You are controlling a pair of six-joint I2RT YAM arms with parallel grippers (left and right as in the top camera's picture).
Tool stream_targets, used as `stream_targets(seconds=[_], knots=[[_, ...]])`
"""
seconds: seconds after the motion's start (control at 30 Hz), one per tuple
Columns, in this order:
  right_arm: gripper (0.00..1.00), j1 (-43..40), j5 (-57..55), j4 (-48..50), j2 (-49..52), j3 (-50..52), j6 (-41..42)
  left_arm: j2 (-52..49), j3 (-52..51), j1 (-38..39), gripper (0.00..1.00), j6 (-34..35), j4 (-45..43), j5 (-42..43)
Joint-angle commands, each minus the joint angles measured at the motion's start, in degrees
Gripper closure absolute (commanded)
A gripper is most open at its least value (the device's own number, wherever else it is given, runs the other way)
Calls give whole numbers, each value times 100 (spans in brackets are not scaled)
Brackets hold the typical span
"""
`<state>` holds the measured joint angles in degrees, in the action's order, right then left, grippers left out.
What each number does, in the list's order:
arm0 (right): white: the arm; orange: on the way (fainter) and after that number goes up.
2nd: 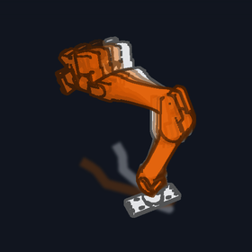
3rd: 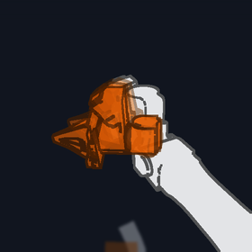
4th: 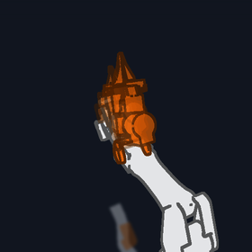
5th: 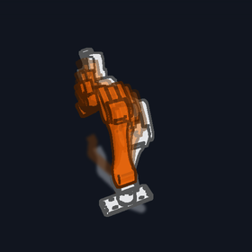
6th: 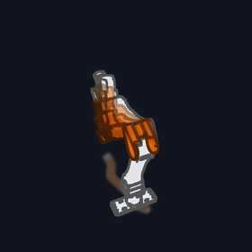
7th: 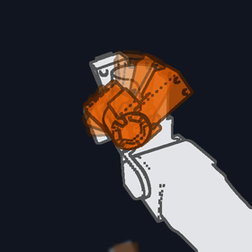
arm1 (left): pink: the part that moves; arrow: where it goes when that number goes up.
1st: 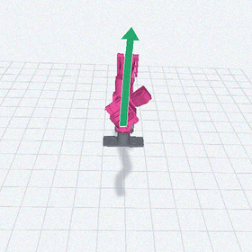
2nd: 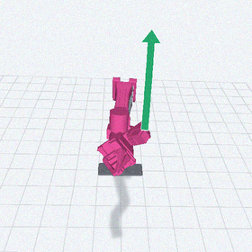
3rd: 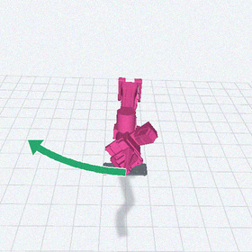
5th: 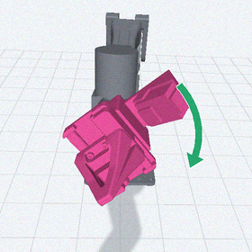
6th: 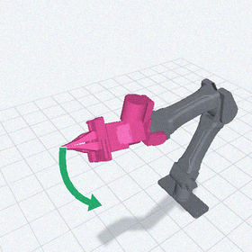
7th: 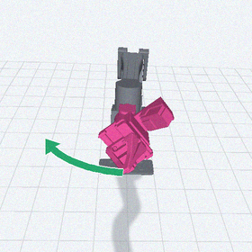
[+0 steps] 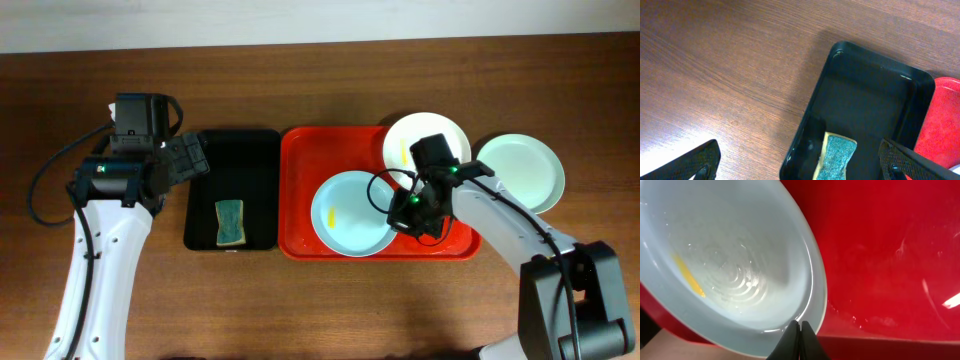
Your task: Clean dirty plates on tray and stack at the side
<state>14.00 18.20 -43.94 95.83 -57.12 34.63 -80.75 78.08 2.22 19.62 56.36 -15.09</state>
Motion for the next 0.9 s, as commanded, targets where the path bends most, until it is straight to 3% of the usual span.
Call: stream_targets(seconds=[0.0, 0.03, 0.1, 0.2, 0.37, 0.53, 0.77, 0.87], knots=[[78, 168, -402, 122, 11, 15, 79, -11, -15, -15, 1, 94, -4, -79], [60, 175, -505, 155, 11, 15, 79, -11, -15, -15, 1, 94, -4, -79], [54, 173, -793, 273, 11, 13, 4, -11, -15, -15, 1, 94, -4, -79], [66, 162, -822, 304, 9, -87, -693, -11, -15, -15, 1, 94, -4, -79], [63, 170, -1572, 87, 17, -136, -911, -11, -15, -15, 1, 94, -4, -79], [65, 179, -1523, 267, 162, -118, -870, -11, -15, -15, 1, 94, -4, -79], [93, 179, -1220, 505, 334, -118, -868, -11, -15, -15, 1, 94, -4, -79], [96, 179, -1102, 595, 334, -118, -866, -11, -15, -15, 1, 94, -4, -79]])
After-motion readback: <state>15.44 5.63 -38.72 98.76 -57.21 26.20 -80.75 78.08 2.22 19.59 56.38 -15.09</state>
